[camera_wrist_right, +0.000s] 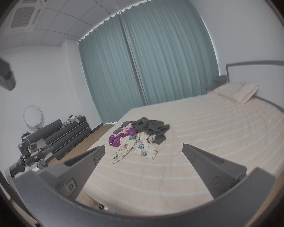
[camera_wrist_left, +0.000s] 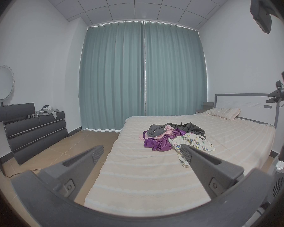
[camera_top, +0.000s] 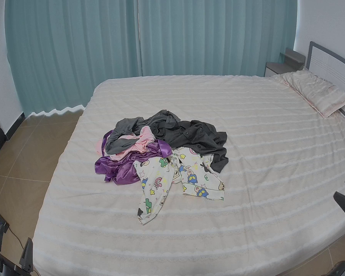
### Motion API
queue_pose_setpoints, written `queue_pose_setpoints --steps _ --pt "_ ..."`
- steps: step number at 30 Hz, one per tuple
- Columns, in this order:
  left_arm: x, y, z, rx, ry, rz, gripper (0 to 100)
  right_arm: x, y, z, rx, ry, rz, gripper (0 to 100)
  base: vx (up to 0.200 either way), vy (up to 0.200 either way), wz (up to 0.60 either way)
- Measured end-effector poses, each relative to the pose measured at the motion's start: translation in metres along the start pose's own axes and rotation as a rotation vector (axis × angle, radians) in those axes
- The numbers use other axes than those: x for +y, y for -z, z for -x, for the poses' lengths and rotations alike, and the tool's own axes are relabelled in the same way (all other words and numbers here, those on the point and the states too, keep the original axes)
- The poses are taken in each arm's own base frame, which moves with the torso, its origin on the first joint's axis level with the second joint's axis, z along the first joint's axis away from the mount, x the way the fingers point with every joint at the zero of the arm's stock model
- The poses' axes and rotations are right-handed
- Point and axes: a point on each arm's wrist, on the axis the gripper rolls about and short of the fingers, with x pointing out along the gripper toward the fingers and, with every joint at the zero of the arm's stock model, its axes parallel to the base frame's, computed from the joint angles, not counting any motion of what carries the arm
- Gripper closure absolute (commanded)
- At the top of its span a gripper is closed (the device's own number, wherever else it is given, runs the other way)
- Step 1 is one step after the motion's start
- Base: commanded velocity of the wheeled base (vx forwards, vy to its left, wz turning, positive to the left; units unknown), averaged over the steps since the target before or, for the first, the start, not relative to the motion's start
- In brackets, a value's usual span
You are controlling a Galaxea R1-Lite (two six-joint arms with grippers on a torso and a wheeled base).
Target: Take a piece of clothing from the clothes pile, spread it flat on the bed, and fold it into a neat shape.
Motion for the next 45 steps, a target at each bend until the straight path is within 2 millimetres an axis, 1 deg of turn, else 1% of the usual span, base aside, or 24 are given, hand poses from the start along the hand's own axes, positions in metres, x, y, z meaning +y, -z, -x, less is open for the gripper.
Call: queue_pose_setpoints --steps 1,3,7,10,14,16,19,23,24,25,29,33,36,41,45 --pt "0.0 0.0 0.0 0.0 0.0 0.0 0 0.0 -0.002 -0.005 0.015 -0.003 -0.009 0 0.0 0.0 0.0" --pt "0.0 0.0 0.0 0.0 0.0 0.0 0 -0.001 -0.008 -0.026 0.062 -0.013 -0.042 0 0.0 0.0 0.0" --pt "0.0 0.0 0.0 0.0 0.0 0.0 0 -0.003 -0.012 -0.066 0.153 -0.024 -0.103 0 0.0 0.0 0.0" --pt "0.0 0.0 0.0 0.0 0.0 0.0 0 -0.004 -0.011 -0.097 0.209 -0.029 -0.148 0 0.0 0.0 0.0" --pt "0.0 0.0 0.0 0.0 0.0 0.0 0 -0.005 -0.003 -0.141 0.277 -0.016 -0.206 0 0.0 0.0 0.0" --pt "0.0 0.0 0.0 0.0 0.0 0.0 0 -0.006 0.006 -0.168 0.312 0.001 -0.241 0 0.0 0.0 0.0" --pt "0.0 0.0 0.0 0.0 0.0 0.0 0 -0.006 0.018 -0.199 0.347 0.024 -0.284 0 0.0 0.0 0.0" --pt "0.0 0.0 0.0 0.0 0.0 0.0 0 -0.004 0.042 -0.245 0.387 0.071 -0.341 0 0.0 0.0 0.0" --pt "0.0 0.0 0.0 0.0 0.0 0.0 0 -0.004 0.045 -0.25 0.391 0.077 -0.346 0 0.0 0.0 0.0" --pt "0.0 0.0 0.0 0.0 0.0 0.0 0 -0.002 0.055 -0.267 0.4 0.098 -0.361 0 0.0 0.0 0.0" --pt "0.0 0.0 0.0 0.0 0.0 0.0 0 0.005 0.08 -0.312 0.392 0.143 -0.387 0 0.0 0.0 0.0" --pt "0.0 0.0 0.0 0.0 0.0 0.0 0 0.011 0.101 -0.34 0.393 0.166 -0.395 0 0.0 0.0 0.0" --pt "0.0 0.0 0.0 0.0 0.0 0.0 0 0.013 0.12 -0.354 0.407 0.199 -0.381 0 0.0 0.0 0.0" --pt "0.0 0.0 0.0 0.0 0.0 0.0 0 0.011 0.143 -0.364 0.444 0.242 -0.358 0 0.0 0.0 0.0" --pt "0.0 0.0 0.0 0.0 0.0 0.0 0 0.009 0.151 -0.368 0.467 0.252 -0.346 0 0.0 0.0 0.0"
